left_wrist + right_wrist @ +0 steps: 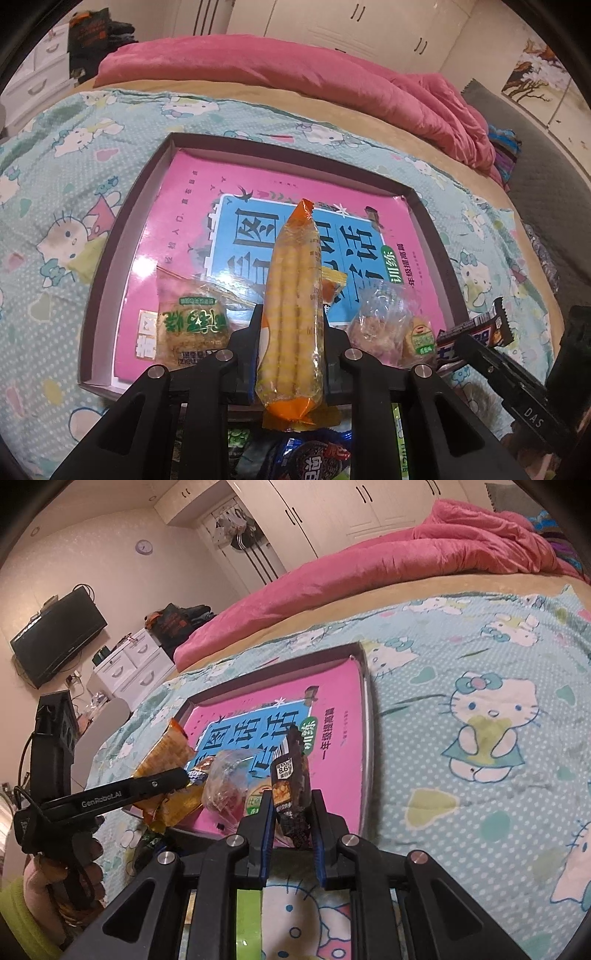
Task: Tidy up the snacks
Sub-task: 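Lower the corn bread toward the tray with left tool while right holds the chocolate bar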
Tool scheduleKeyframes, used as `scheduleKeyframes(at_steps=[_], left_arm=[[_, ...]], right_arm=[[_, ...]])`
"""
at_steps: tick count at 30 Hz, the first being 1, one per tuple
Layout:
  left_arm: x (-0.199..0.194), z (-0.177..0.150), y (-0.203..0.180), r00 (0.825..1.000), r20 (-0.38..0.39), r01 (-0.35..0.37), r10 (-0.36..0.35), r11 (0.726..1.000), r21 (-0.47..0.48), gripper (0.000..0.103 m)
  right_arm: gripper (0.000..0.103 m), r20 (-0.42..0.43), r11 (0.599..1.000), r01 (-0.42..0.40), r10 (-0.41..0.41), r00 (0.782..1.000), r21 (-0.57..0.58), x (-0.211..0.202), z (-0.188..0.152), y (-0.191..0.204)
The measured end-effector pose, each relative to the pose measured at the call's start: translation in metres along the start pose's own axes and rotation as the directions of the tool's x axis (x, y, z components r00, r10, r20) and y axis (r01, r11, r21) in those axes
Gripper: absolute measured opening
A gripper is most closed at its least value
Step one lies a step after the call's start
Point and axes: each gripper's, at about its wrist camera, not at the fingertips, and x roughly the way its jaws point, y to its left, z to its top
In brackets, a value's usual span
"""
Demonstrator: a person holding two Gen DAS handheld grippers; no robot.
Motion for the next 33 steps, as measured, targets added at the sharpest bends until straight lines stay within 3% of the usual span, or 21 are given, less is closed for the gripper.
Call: scheduleKeyframes(at_steps=[13, 33], left_arm=[[0.015, 0.001, -0.017, 1.000, -0.003, 0.016, -0.016, 1.000, 0.019, 0.024], [0.005, 0.008, -0.010, 0.999, 0.020, 0.032, -0.032, 0.999, 0.009, 0.024]], right_arm=[[0.019, -0.017, 0.983, -0.141, 0.144, 0.989, 0.114, 0.012, -0.002, -0.010], [0.021, -0.002, 0.998, 0.058, -0.058, 0.998, -0.032, 0.011, 0.003, 0.003]])
